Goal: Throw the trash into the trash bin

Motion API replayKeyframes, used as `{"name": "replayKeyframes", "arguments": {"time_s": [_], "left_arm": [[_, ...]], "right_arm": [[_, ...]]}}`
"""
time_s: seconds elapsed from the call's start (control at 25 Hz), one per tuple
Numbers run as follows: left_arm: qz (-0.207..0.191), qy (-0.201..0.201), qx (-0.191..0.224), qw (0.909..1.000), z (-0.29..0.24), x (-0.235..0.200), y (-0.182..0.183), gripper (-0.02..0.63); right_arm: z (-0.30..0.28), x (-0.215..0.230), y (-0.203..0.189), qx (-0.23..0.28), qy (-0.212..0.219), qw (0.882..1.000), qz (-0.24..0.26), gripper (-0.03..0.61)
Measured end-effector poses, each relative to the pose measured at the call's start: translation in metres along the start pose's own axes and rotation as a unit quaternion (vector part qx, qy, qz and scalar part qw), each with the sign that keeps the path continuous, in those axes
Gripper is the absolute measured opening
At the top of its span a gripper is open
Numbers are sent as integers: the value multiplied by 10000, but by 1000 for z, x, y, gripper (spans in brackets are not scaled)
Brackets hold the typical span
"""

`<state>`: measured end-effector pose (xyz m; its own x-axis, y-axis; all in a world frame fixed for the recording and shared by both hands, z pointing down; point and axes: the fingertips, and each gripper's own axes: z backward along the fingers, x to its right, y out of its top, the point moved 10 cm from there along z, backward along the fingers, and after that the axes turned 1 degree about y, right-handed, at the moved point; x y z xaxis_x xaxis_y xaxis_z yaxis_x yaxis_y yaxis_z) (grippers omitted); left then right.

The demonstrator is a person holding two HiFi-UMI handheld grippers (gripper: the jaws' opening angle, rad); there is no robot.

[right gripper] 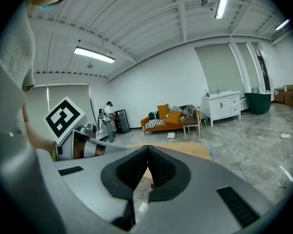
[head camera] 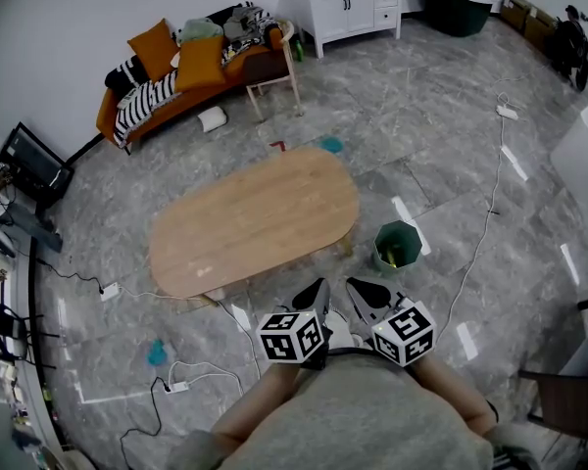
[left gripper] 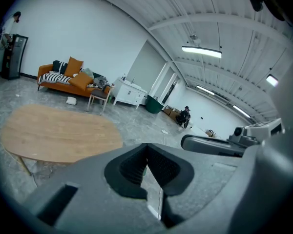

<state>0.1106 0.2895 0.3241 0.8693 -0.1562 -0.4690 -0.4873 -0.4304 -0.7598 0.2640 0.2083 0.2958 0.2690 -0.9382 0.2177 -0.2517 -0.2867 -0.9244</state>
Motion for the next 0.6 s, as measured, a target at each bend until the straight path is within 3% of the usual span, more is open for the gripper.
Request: {"name": "replayKeyframes", "arguments": {"time_s": [0.6], "left_arm": [[-23, -18, 53, 10000, 5, 6, -1, 11]], "right_arm": [[7, 1, 0, 43, -65, 10000, -21, 8]]}}
